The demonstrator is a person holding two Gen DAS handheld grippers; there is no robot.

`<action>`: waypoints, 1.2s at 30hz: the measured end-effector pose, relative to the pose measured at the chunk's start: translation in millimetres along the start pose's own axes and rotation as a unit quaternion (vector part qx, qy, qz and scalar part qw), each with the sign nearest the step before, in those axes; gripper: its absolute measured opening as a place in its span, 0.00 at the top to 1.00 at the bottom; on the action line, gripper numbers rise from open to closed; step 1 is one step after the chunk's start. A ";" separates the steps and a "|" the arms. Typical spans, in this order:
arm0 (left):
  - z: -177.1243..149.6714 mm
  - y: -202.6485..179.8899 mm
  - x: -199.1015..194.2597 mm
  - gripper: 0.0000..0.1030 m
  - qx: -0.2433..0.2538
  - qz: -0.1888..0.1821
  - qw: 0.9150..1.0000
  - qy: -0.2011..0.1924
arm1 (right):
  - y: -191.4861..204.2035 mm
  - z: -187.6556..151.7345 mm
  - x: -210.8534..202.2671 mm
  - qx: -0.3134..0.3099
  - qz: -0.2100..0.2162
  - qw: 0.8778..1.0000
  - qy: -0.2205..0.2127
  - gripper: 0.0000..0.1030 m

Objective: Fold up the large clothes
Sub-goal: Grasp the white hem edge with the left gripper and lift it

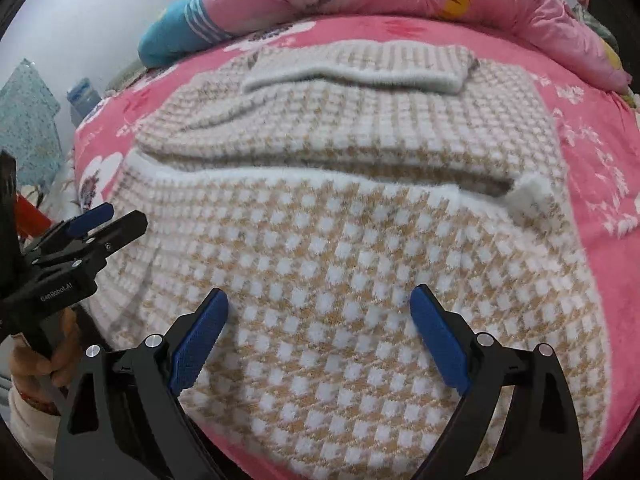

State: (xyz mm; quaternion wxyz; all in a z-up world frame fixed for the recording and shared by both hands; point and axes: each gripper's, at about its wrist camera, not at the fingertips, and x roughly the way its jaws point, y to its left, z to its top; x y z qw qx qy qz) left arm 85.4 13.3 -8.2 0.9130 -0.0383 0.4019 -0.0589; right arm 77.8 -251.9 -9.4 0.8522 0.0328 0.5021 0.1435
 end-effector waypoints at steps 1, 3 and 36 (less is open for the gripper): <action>0.9 1.1 -2.7 0.14 0.000 0.000 1.000 -0.005 | -0.3 1.2 -6.4 0.002 0.006 1.000 -0.010 0.13; -0.5 8.7 -12.1 0.14 -0.002 -0.001 1.000 -0.021 | 0.0 3.5 -15.3 -0.001 0.016 1.000 -0.025 0.13; 34.6 77.5 43.5 0.64 -0.078 -0.136 0.987 0.045 | -2.5 -5.6 7.2 -0.021 0.033 0.999 -0.020 0.10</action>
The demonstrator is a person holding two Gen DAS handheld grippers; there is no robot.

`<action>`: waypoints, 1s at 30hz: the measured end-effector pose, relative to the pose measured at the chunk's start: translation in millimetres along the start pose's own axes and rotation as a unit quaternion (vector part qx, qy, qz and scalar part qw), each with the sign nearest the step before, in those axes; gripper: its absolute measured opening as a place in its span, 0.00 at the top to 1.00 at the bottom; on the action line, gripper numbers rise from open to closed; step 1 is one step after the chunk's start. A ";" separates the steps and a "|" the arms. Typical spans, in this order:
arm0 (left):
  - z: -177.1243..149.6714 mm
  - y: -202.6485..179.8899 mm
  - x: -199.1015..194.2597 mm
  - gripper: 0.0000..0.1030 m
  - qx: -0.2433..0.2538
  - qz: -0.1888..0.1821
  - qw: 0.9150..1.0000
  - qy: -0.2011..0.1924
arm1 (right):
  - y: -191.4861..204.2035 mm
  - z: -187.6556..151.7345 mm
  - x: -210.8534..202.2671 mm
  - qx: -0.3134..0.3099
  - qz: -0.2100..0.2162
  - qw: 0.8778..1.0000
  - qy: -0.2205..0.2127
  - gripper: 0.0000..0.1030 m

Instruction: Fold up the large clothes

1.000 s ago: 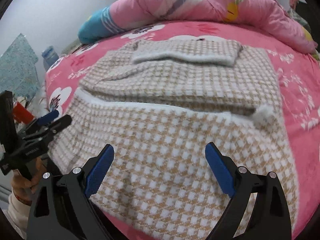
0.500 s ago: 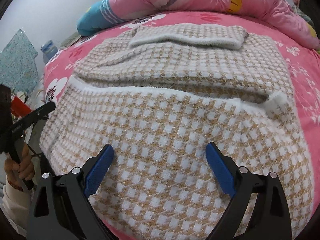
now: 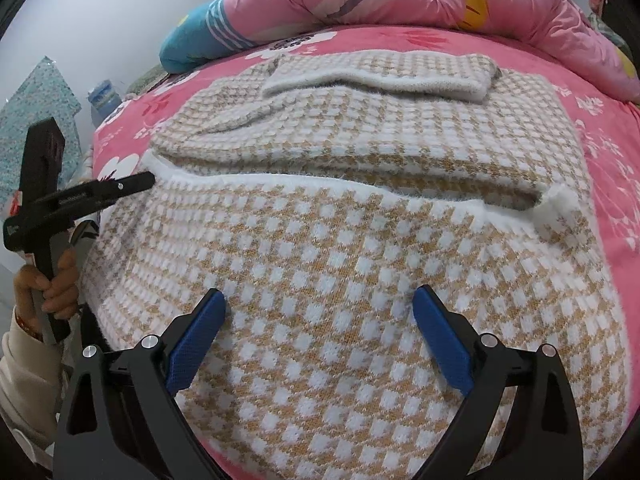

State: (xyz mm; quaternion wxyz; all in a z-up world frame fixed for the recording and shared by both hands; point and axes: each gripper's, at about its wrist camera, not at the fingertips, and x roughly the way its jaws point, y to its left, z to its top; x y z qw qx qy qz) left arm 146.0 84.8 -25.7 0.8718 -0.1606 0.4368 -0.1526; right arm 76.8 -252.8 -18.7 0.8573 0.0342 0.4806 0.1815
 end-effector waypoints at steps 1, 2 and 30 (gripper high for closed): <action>0.2 -3.4 -2.6 0.64 0.004 -0.024 1.000 -0.001 | 0.0 -0.2 -0.1 0.000 0.000 1.000 -0.001 0.10; -0.5 -6.0 -4.1 0.64 0.007 -0.032 0.999 0.000 | -0.1 -0.4 -0.1 0.000 0.000 1.000 -0.001 0.10; -19.7 -35.2 16.8 0.62 0.072 0.133 0.988 0.023 | -29.1 4.7 -37.3 0.030 -0.050 0.998 -0.029 0.10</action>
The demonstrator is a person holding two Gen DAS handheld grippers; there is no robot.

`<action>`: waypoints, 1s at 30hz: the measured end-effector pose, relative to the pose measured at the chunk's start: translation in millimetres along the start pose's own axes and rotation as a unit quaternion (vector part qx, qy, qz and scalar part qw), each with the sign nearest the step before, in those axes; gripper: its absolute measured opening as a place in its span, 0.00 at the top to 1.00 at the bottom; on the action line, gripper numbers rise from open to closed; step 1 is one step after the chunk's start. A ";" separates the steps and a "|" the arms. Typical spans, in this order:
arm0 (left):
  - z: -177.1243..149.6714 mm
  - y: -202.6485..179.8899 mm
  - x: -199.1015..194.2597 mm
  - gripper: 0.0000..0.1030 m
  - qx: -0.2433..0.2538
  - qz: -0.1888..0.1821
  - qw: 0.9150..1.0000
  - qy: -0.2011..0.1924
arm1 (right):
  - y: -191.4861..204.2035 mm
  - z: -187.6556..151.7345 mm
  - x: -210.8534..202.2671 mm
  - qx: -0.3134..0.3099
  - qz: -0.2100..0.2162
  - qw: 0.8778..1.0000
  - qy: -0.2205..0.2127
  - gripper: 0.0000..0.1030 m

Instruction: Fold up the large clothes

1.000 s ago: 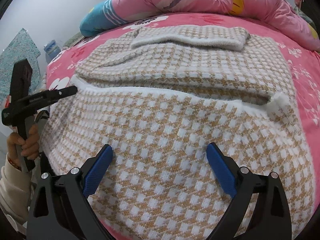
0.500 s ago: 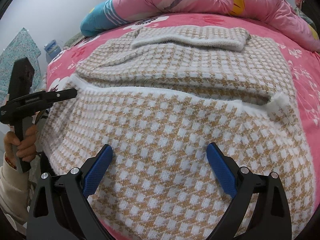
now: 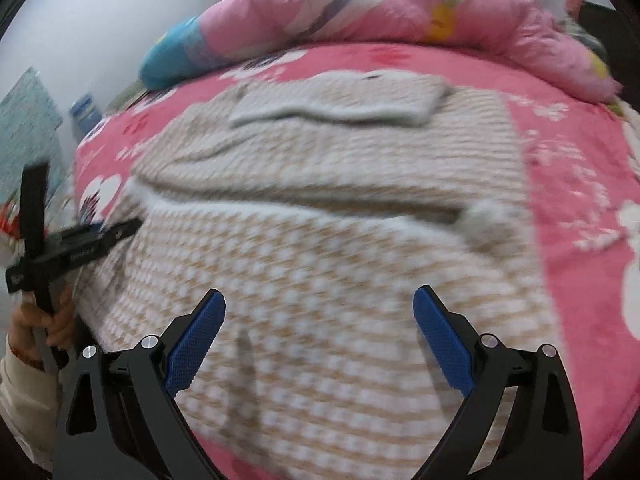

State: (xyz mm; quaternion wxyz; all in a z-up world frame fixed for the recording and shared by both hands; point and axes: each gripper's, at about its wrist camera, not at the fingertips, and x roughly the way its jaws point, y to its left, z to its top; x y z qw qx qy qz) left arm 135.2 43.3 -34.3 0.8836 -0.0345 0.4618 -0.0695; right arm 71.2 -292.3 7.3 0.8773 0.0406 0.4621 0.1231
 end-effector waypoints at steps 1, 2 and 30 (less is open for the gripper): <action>0.0 -0.2 0.3 0.62 0.001 -0.001 1.000 0.000 | -11.9 1.6 -6.3 0.015 -0.006 1.000 -0.007 0.10; -0.2 -1.2 0.1 0.62 0.001 0.000 1.000 0.000 | -19.3 3.3 -10.6 0.026 -0.010 1.000 -0.011 0.10; 0.9 -0.4 1.4 0.62 0.005 0.002 1.000 0.001 | -119.3 -6.0 -15.3 0.208 0.048 0.977 -0.003 0.10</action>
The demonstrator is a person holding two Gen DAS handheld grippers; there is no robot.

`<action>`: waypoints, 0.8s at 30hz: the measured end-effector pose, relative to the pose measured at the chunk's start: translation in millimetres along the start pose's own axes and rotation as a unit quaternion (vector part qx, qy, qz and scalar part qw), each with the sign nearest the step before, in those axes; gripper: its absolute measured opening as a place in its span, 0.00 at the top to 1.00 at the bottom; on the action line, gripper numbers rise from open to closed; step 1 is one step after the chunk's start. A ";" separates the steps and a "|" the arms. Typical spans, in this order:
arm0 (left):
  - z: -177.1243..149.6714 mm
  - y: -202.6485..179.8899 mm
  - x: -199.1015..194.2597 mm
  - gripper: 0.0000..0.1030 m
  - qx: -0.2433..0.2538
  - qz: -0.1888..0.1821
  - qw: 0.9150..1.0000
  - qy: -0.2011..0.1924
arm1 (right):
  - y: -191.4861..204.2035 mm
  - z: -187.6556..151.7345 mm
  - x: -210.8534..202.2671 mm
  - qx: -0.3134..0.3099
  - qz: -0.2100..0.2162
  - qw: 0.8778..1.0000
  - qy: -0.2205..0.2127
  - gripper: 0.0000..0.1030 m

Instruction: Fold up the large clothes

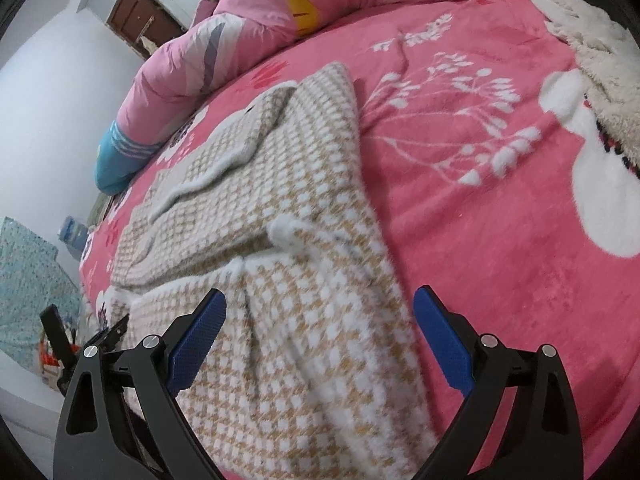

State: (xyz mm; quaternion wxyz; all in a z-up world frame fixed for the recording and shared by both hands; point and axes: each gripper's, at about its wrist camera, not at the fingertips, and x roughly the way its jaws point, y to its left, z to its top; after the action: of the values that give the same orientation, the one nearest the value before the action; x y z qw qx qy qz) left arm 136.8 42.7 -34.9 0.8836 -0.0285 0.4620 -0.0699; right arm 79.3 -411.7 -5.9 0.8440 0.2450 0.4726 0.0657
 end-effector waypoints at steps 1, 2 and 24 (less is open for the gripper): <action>0.0 -0.5 0.0 0.62 0.000 -0.001 1.000 0.000 | 2.2 -1.1 -1.1 -0.002 0.001 1.000 0.001 0.10; 0.1 0.0 -0.1 0.62 0.000 -0.002 1.000 0.000 | 5.3 -1.8 -1.8 -0.005 0.003 1.000 0.003 0.10; -0.3 -5.2 1.0 0.61 0.001 0.012 1.000 0.002 | 33.2 -1.9 -16.3 -0.107 0.038 0.994 -0.003 0.10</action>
State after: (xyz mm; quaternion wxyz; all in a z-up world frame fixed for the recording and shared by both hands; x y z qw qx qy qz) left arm 136.6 37.4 -35.4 0.8836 -0.0219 0.4637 -0.0604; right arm 72.8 -387.7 21.5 0.8635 0.1710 0.4512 0.1470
